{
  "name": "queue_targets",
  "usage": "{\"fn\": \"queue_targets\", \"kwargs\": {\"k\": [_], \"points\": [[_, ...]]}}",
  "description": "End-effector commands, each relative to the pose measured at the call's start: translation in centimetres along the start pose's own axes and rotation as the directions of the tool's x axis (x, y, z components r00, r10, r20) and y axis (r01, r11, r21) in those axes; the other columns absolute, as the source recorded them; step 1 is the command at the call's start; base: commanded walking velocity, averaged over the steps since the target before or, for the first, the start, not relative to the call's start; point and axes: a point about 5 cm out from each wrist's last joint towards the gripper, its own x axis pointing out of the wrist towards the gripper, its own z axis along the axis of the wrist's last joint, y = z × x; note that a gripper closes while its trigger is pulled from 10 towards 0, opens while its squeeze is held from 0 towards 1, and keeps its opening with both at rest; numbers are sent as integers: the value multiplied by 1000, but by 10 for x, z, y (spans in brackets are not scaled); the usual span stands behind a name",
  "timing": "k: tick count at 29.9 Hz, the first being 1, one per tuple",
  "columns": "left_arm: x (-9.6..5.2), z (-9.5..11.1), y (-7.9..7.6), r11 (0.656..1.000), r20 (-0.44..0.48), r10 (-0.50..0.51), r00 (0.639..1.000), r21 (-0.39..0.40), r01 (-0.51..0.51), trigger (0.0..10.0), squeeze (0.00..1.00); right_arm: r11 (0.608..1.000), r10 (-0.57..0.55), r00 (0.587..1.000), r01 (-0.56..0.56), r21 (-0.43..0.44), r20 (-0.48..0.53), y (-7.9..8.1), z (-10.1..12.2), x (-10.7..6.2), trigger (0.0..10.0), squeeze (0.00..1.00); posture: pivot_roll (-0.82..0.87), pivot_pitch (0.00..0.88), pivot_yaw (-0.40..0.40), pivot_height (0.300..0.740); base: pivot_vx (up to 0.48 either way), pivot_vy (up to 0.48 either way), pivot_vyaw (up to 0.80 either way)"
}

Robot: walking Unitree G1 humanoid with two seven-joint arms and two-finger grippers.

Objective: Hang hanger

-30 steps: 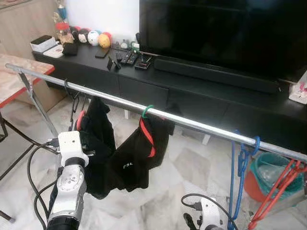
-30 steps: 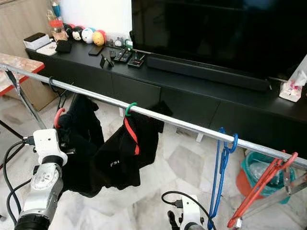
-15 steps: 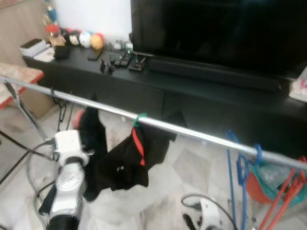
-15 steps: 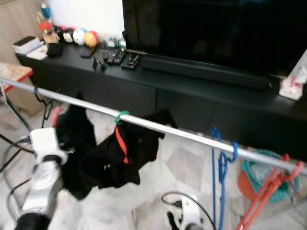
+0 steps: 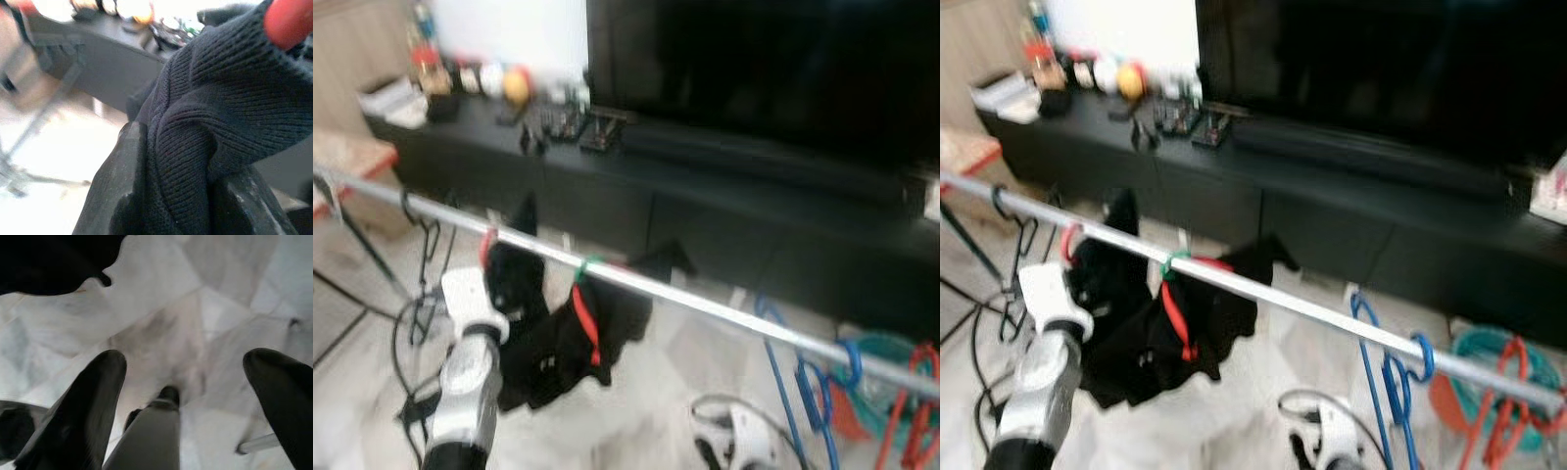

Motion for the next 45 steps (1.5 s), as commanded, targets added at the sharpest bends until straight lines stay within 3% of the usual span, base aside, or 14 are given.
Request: {"fn": "queue_targets", "kwargs": {"k": [1, 12, 16, 25, 28, 37, 45], "points": [[2, 9, 5, 998, 24, -21, 999, -56, 22, 10000, 0, 1000, 20, 1000, -20, 2, 1, 6, -1, 1, 10000, 0, -60, 18, -29, 740, 0, 0, 0], [19, 15, 10, 997, -23, -80, 997, 19, 80, 10000, 0, 1000, 24, 1000, -24, 3, 2, 6, 0, 1, 10000, 0, -57, 17, -31, 740, 0, 0, 0], [33, 19, 6, 993, -51, -97, 994, 68, 101, 10000, 0, 1000, 26, 1000, -26, 5, 4, 6, 1, 1, 10000, 0, -57, 15, -28, 740, 0, 0, 0], [50, 17, -2, 989, -104, -97, 990, 100, 108, 10000, 0, 999, 36, 999, -36, -1, 10, 8, 2, 1, 10000, 0, -54, 9, -29, 740, 0, 0, 0], [52, 14, -4, 990, -120, -78, 990, 106, 91, 10000, 0, 999, 3, 1000, -4, 46, 24, 7, 2, 1, 10000, 0, -56, 8, -28, 740, 0, 0, 0], [53, 0, -6, 990, -202, -40, 979, 122, 65, 10000, 0, 999, -14, 1000, 13, 49, 27, 6, 2, 1, 10000, 0, -52, 6, -31, 740, 0, 0, 0], [50, -19, -22, 980, -292, -59, 955, 164, 111, 10000, 0, 998, -14, 999, 12, 58, 34, 6, 3, 1, 10000, 0, -51, 5, -30, 740, 0, 0, 0]]}}
